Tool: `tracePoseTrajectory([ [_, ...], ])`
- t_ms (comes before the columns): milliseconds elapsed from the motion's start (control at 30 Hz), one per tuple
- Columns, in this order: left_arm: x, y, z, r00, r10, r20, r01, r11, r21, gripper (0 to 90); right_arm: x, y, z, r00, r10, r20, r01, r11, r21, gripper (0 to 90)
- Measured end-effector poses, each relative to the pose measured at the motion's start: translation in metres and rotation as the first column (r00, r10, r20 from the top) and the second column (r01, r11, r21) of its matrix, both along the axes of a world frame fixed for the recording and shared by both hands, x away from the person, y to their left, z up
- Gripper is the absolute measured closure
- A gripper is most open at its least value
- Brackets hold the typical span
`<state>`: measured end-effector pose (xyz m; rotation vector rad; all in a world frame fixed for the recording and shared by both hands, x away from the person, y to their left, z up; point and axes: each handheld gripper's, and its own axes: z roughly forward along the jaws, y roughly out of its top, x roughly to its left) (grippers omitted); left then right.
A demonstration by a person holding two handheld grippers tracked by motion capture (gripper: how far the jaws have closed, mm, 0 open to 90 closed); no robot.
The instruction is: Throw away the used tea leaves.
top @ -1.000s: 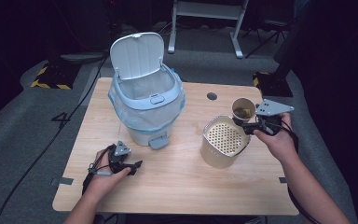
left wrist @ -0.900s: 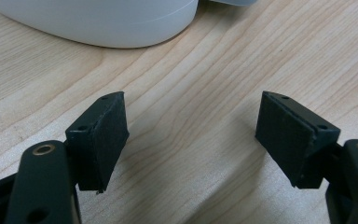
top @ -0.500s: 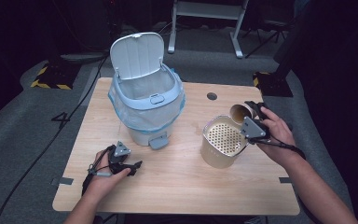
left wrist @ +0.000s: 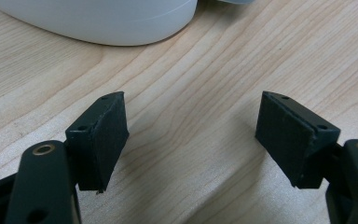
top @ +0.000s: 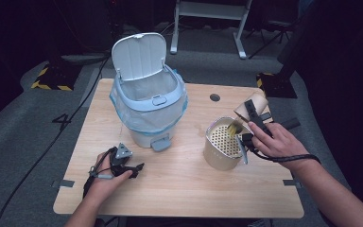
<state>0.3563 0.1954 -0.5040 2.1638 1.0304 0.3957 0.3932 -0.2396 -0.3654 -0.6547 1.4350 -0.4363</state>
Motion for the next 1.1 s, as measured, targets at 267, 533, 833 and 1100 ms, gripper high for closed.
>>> tracePoseTrajectory([
  [267,0.0,0.0,0.0,1.0,0.0,0.0,0.0,1.0,0.0,25.2,-0.0033,0.0038,0.0038,0.9992,0.02,0.033,-0.018,0.998,-0.056,38.6],
  [533,0.0,0.0001,0.0,1.0,0.0,0.0,0.0,1.0,0.001,25.2,-0.0037,0.0047,0.0004,0.9992,0.025,0.031,-0.023,0.998,-0.055,38.6],
  [833,0.0,0.0,0.0,1.0,0.0,0.0,0.0,1.0,0.0,25.2,-0.0024,0.0034,-0.0014,0.9996,0.019,0.02,-0.018,0.999,-0.041,38.6],
  [1100,0.0,0.0001,0.0002,1.0,-0.002,-0.003,0.002,1.0,0.0,25.2,-0.0007,0.0016,-0.0003,0.9996,0.006,-0.027,-0.006,1.0,0.008,38.2],
])
